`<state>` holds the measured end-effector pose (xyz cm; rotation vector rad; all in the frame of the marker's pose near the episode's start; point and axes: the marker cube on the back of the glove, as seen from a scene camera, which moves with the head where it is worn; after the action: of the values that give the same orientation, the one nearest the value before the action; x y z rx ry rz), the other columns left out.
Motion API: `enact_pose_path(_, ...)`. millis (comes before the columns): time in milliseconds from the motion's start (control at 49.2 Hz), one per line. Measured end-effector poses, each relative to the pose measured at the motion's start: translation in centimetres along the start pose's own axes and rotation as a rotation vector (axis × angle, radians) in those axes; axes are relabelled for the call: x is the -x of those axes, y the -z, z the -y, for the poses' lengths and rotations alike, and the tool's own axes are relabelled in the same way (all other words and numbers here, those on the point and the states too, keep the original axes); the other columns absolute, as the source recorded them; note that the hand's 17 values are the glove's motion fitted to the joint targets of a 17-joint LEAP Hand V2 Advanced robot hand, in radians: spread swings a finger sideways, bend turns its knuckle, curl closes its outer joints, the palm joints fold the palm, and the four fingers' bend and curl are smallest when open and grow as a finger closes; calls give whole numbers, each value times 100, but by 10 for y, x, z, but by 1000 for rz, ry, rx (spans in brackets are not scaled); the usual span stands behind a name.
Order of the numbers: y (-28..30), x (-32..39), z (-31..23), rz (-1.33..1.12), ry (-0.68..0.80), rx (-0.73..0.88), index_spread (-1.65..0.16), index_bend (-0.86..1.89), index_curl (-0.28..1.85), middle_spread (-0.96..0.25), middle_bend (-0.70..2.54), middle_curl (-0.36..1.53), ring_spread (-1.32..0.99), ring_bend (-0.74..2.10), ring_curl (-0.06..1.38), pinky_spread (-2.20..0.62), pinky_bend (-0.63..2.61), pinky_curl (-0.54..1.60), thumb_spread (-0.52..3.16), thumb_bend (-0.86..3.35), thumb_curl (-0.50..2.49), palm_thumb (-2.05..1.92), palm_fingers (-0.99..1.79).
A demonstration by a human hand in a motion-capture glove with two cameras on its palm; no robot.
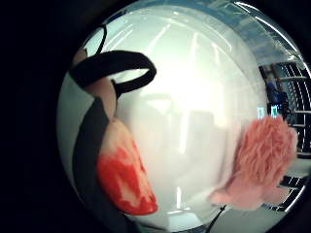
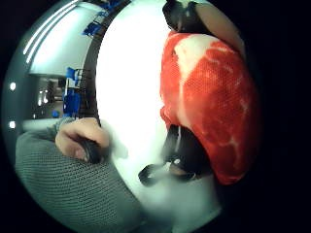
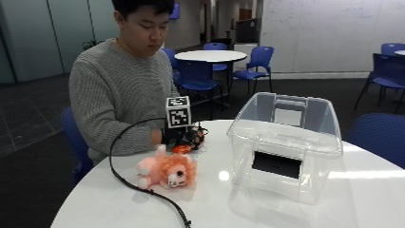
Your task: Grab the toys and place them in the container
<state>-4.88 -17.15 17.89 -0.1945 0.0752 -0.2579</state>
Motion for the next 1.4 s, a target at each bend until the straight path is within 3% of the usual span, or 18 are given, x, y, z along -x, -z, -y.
enact_pose_path(142,12,-3,6,101,-8,-247,-43,17,9,-31,55,42,-48,108,42,-40,114,42,133,11,48,47,81)
enact_pose_path(244,55,-11,8,152,-6,-365,-40,43,16,-29,71,49,-48,116,45,-41,100,40,121,13,57,54,121)
enact_pose_path(407,137,-26,20,129,22,-480,-31,64,27,-23,85,57,-45,122,52,-42,97,44,104,14,68,58,119)
enact_pose_path(569,205,-30,80,102,68,-524,-25,71,33,-20,90,61,-43,126,56,-43,100,47,88,13,77,57,112)
enact_pose_path(671,247,-47,152,132,-24,-537,-23,71,35,-19,90,62,-43,127,57,-43,102,49,81,12,83,57,108)
enact_pose_path(793,238,-64,230,14,-89,-416,-22,70,38,-18,90,63,-43,127,58,-44,101,50,73,12,89,56,105)
enact_pose_path(915,224,-72,255,-27,-74,-354,-22,69,40,-18,90,64,-43,126,59,-44,102,52,67,11,95,55,103)
enact_pose_path(996,211,-81,265,-53,-139,-294,-23,66,41,-18,88,64,-43,126,60,-44,103,52,64,10,98,54,101)
enact_pose_path(1098,186,-104,272,-93,-289,-61,-30,42,40,-20,79,64,-42,122,61,-43,114,56,68,6,99,49,64)
enact_pose_path(1118,181,-109,272,-103,-299,-16,-32,30,37,-21,72,61,-41,121,60,-42,117,56,75,3,97,40,46)
enact_pose_path(1138,177,-113,271,-109,-303,16,-32,28,38,-21,56,56,-41,112,58,-38,115,57,87,-7,89,25,3)
enact_pose_path(1179,171,-117,271,-101,-313,43,-33,28,40,-21,44,54,-36,99,57,-29,118,60,95,-10,82,14,-26)
enact_pose_path(1260,169,-122,267,-43,-324,39,-34,19,32,-19,31,46,-29,72,44,-18,107,51,103,-9,72,-1,-32)
enact_pose_path(1403,170,-125,254,-56,-281,42,-35,14,28,-18,19,41,-23,55,34,-7,97,43,113,-5,59,-5,-20)
